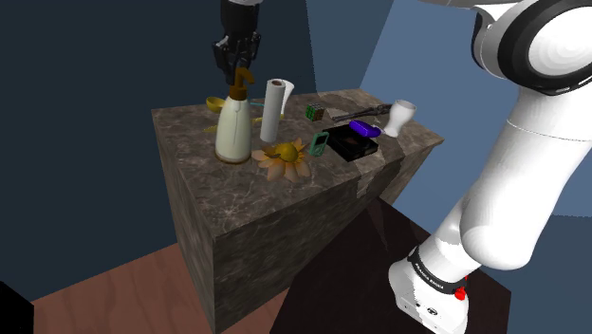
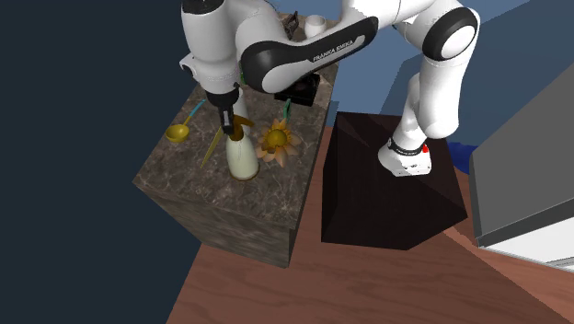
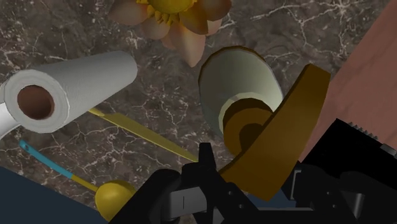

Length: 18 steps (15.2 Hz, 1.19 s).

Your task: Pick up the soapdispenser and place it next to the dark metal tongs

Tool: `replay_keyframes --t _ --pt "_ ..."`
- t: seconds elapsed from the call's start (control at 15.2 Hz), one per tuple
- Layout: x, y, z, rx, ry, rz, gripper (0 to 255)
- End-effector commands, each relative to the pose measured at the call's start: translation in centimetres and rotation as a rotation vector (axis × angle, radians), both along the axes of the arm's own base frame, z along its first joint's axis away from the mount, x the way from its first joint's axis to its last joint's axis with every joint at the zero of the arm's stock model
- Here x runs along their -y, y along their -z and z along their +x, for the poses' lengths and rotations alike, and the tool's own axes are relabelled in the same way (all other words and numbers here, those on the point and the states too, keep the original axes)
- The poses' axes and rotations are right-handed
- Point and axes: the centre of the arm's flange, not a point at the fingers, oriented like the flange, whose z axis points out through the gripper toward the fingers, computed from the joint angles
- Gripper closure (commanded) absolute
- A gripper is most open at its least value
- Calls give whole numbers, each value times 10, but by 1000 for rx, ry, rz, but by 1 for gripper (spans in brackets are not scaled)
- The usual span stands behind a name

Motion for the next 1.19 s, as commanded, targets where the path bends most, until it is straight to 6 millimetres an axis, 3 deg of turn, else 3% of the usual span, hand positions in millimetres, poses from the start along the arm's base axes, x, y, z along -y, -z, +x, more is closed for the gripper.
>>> replay_keyframes --t 0.0,1.06,1.12 --pt "-1 -11 1 0 0 0 255" --pt "-1 -92 1 0 0 0 255" --pt "11 -92 -4 0 0 0 255"
